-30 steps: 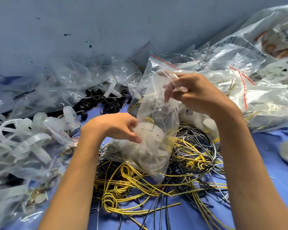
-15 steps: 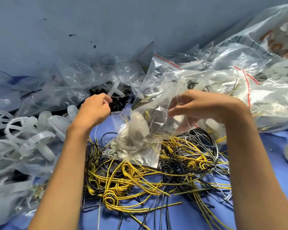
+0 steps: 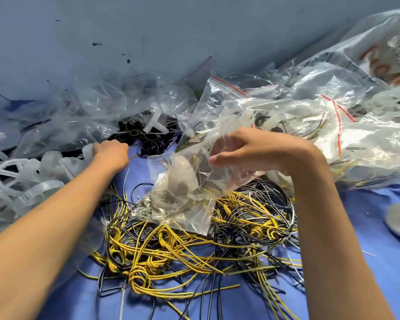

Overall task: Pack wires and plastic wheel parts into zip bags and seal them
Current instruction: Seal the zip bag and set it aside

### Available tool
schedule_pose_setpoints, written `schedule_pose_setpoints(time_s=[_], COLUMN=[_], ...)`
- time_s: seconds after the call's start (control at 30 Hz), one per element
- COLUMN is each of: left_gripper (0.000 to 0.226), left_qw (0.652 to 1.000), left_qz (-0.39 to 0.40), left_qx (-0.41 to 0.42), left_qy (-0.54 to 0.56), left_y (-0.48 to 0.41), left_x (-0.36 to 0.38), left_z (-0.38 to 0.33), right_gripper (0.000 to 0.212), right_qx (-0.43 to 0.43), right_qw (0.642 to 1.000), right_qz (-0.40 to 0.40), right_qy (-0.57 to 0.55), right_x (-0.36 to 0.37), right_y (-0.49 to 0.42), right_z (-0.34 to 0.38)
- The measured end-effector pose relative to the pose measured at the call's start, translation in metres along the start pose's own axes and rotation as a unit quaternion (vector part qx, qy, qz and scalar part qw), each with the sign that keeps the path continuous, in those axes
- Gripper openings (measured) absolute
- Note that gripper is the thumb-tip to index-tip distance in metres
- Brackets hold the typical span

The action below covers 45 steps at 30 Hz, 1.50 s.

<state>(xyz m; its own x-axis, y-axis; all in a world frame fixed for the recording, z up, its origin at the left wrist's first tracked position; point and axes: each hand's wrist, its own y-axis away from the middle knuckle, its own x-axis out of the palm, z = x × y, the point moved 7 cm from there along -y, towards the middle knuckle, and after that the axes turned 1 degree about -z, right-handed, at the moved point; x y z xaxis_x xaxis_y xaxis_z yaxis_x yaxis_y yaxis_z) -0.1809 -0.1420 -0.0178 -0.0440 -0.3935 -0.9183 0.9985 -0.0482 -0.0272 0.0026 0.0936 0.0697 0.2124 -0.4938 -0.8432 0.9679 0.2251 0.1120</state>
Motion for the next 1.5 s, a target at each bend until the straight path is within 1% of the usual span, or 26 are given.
schedule_pose_setpoints(time_s=[0.1,0.17,0.23,0.3,0.33,0.37,0.43,0.5,0.57,0.63,0.7,0.73,0.77,0.8,0.87,0.9,0.97,1.03,1.13,1.17,1.33,1.43,1.5], left_gripper=[0.03,0.028,0.029,0.027,0.028,0.03,0.031,0.024,0.018,0.015,0.014,0.014,0.014,0.014,0.013,0.015,0.018,0.015,0.012,0.013,0.021,0.024,0.024], left_qw=[0.999,0.998,0.995,0.981,0.967,0.944,0.877,0.804,0.751,0.722,0.704,0.709,0.729,0.76,0.822,0.846,0.877,0.888,0.897,0.9,0.917,0.911,0.898], left_qz=[-0.022,-0.051,-0.084,-0.119,-0.14,-0.156,-0.176,-0.182,-0.196,-0.207,-0.179,-0.157,-0.143,-0.14,-0.148,-0.141,-0.116,-0.117,-0.142,-0.14,-0.08,-0.074,-0.071], left_qx=[0.017,0.028,0.029,0.015,0.009,0.011,0.038,0.081,0.118,0.15,0.21,0.24,0.263,0.277,0.268,0.256,0.238,0.229,0.21,0.205,0.207,0.228,0.269], left_qy=[-0.022,-0.006,0.054,0.151,0.214,0.29,0.445,0.561,0.619,0.643,0.654,0.644,0.615,0.571,0.48,0.445,0.402,0.381,0.361,0.357,0.33,0.336,0.34], left_y=[-0.001,0.001,0.005,0.013,0.018,0.025,0.042,0.065,0.093,0.117,0.138,0.147,0.152,0.154,0.15,0.146,0.136,0.13,0.124,0.123,0.114,0.113,0.116], left_x=[-0.001,-0.004,-0.012,-0.027,-0.039,-0.052,-0.085,-0.12,-0.151,-0.175,-0.19,-0.194,-0.194,-0.192,-0.184,-0.178,-0.165,-0.159,-0.154,-0.151,-0.138,-0.135,-0.136], left_z=[-0.004,-0.006,-0.008,-0.007,-0.008,-0.009,-0.012,-0.012,-0.009,-0.005,-0.013,-0.021,-0.032,-0.043,-0.059,-0.064,-0.065,-0.061,-0.057,-0.058,-0.064,-0.062,-0.063], right_gripper=[0.025,0.021,0.018,0.023,0.025,0.026,0.022,0.016,0.013,0.01,0.005,0.006,0.008,0.012,0.021,0.027,0.04,0.046,0.046,0.046,0.048,0.047,0.042], right_qx=[-0.021,-0.048,-0.073,-0.083,-0.084,-0.087,-0.099,-0.104,-0.098,-0.092,-0.09,-0.088,-0.084,-0.078,-0.068,-0.062,-0.048,-0.042,-0.048,-0.05,-0.049,-0.052,-0.054], right_qw=[0.999,0.998,0.996,0.994,0.994,0.993,0.992,0.992,0.992,0.991,0.99,0.989,0.99,0.99,0.989,0.988,0.987,0.986,0.982,0.98,0.978,0.979,0.98], right_qz=[-0.006,-0.005,-0.002,0.013,0.019,0.021,0.015,0.009,0.014,0.024,0.03,0.03,0.028,0.028,0.041,0.05,0.066,0.07,0.069,0.068,0.062,0.061,0.064], right_qy=[0.026,0.031,0.042,0.064,0.073,0.081,0.078,0.072,0.083,0.097,0.108,0.111,0.111,0.11,0.122,0.13,0.139,0.146,0.172,0.178,0.192,0.187,0.182], right_x=[0.001,0.003,0.007,0.015,0.018,0.021,0.023,0.024,0.027,0.03,0.032,0.033,0.034,0.035,0.04,0.042,0.046,0.047,0.047,0.047,0.045,0.044,0.041], right_y=[-0.001,-0.004,-0.007,-0.009,-0.01,-0.011,-0.014,-0.016,-0.018,-0.017,-0.016,-0.017,-0.018,-0.019,-0.019,-0.019,-0.019,-0.019,-0.018,-0.017,-0.013,-0.012,-0.01], right_z=[0.009,0.018,0.026,0.032,0.033,0.035,0.039,0.041,0.041,0.044,0.048,0.049,0.049,0.05,0.051,0.051,0.052,0.055,0.061,0.063,0.065,0.065,0.063])
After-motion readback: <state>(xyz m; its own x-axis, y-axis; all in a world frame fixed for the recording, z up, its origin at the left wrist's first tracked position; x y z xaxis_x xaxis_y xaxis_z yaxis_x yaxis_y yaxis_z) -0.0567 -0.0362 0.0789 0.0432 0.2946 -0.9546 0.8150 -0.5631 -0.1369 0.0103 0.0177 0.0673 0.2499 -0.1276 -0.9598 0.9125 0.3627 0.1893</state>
